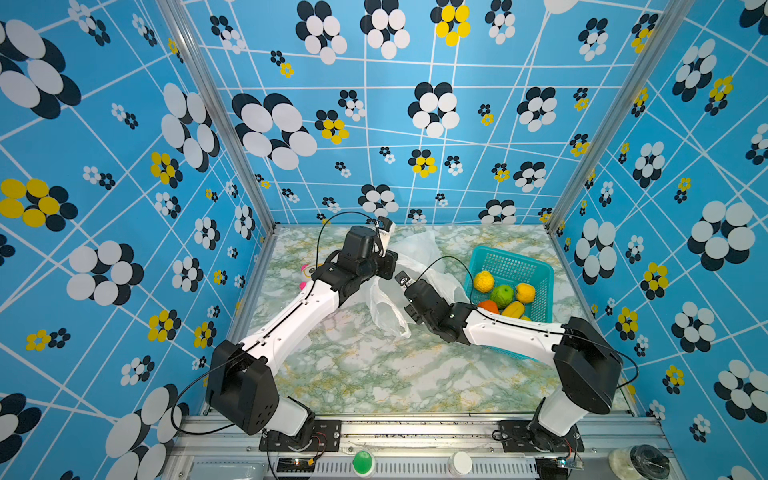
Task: Untie the knot of the plastic bag and take out the fruit
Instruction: 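Lift the yellow lemon out of the bag with the right gripper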
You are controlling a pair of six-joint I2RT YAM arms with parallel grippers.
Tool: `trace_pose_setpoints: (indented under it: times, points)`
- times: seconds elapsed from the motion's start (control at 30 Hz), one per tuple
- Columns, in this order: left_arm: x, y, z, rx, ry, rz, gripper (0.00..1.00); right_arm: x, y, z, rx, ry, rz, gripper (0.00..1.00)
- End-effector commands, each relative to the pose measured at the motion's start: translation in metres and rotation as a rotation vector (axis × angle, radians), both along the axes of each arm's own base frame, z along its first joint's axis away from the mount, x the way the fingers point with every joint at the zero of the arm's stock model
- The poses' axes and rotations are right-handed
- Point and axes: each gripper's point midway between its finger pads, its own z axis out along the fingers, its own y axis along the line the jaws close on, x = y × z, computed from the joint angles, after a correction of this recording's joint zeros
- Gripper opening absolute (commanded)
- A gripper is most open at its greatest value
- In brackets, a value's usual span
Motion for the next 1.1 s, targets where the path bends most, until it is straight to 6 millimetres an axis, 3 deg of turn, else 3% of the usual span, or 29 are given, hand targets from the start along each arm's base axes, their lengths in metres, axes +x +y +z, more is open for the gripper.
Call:
trace_pose_setpoints:
  times: [0.0,0.23,0.47,0.77,1.07]
  points:
    - [0.006,0.0,0.007,-0.016,0.002,0.005,0.0,-0.016,0.002,0.036,0.145,-0.014,0.045,0.04]
    - [0.011,0.0,0.002,-0.009,0.014,0.011,0.0,-0.048,-0.005,0.078,0.32,-0.007,0.141,0.05]
    - [0.021,0.001,-0.007,0.002,0.038,0.025,0.0,-0.065,-0.031,0.115,0.444,-0.079,0.129,0.04]
    - [0.038,0.004,-0.023,0.022,0.073,0.055,0.0,-0.051,-0.089,0.13,0.533,-0.175,-0.089,0.03]
    - [0.054,0.012,-0.035,0.023,0.102,0.095,0.0,-0.032,-0.171,0.124,0.61,-0.231,-0.425,0.03]
